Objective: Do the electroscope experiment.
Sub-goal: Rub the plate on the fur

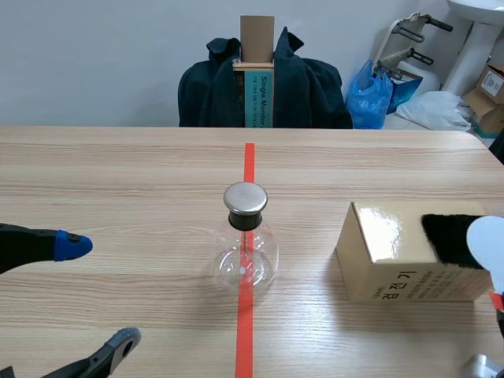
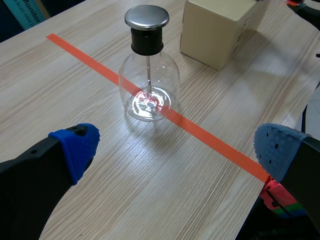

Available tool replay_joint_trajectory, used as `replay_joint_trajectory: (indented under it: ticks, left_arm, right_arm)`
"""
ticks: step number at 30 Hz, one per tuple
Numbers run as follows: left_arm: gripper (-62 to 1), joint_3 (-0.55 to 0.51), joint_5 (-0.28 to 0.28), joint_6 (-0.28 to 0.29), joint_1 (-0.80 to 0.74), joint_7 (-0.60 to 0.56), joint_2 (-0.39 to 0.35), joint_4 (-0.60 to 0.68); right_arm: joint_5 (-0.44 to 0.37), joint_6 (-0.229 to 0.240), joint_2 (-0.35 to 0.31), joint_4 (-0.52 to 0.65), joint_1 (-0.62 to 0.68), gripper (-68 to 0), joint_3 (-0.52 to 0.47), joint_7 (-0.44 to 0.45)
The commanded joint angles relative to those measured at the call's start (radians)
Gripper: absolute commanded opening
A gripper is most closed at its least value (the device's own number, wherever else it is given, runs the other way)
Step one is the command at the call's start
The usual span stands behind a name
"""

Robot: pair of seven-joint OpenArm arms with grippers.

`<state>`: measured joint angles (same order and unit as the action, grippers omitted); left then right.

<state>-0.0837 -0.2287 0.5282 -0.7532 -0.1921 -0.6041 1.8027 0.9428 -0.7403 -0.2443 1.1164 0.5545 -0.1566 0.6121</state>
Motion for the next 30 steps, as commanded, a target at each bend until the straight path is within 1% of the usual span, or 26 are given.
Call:
replay_joint_trajectory:
  ticks: [1, 2, 3, 6, 8, 12, 16, 18, 24, 30]
  left_arm:
    - [1.4, 0.003, -0.014, 0.002, 0.0, -0.017, 0.005, 0.016]
    - [1.4, 0.003, -0.014, 0.002, 0.0, -0.017, 0.005, 0.016]
    - [1.4, 0.003, -0.014, 0.002, 0.0, -0.017, 0.005, 0.016]
    - [1.4, 0.003, -0.013, 0.002, 0.0, -0.017, 0.005, 0.016]
    - [1.4, 0.003, -0.013, 0.002, 0.0, -0.017, 0.005, 0.016]
    - [1.4, 0.003, -0.013, 0.002, 0.0, -0.017, 0.005, 0.016]
    - [1.4, 0.003, -0.013, 0.002, 0.0, -0.017, 0.005, 0.016]
    - [1.4, 0.003, -0.013, 0.002, 0.0, -0.017, 0.005, 0.016]
    - [1.4, 0.003, -0.013, 0.002, 0.0, -0.017, 0.005, 0.016]
    - [1.4, 0.003, -0.013, 0.002, 0.0, -0.017, 0.005, 0.016]
  right_arm:
    - [0.021, -0.043, -0.011, 0.008, -0.007, -66.7, 0.0, 0.088]
    - [0.02, -0.043, -0.011, 0.008, -0.008, -66.7, 0.0, 0.115]
    - [0.02, -0.043, -0.011, 0.008, -0.009, -66.7, 0.0, 0.119]
    - [0.011, -0.043, -0.014, 0.008, -0.008, -66.7, 0.0, 0.054]
    - [0.01, -0.043, -0.02, 0.008, -0.008, -66.7, -0.001, 0.027]
    - [-0.011, -0.043, -0.039, 0.019, -0.009, -66.7, -0.001, 0.026]
    - [-0.044, -0.043, -0.047, 0.06, -0.008, -66.7, -0.001, 0.021]
    - [-0.061, -0.043, -0.05, 0.089, -0.008, -66.7, -0.002, 0.015]
    - [-0.069, -0.043, -0.052, 0.208, 0.0, -66.7, -0.022, -0.024]
    - [-0.116, -0.043, -0.052, 0.391, 0.031, -66.7, -0.064, -0.031]
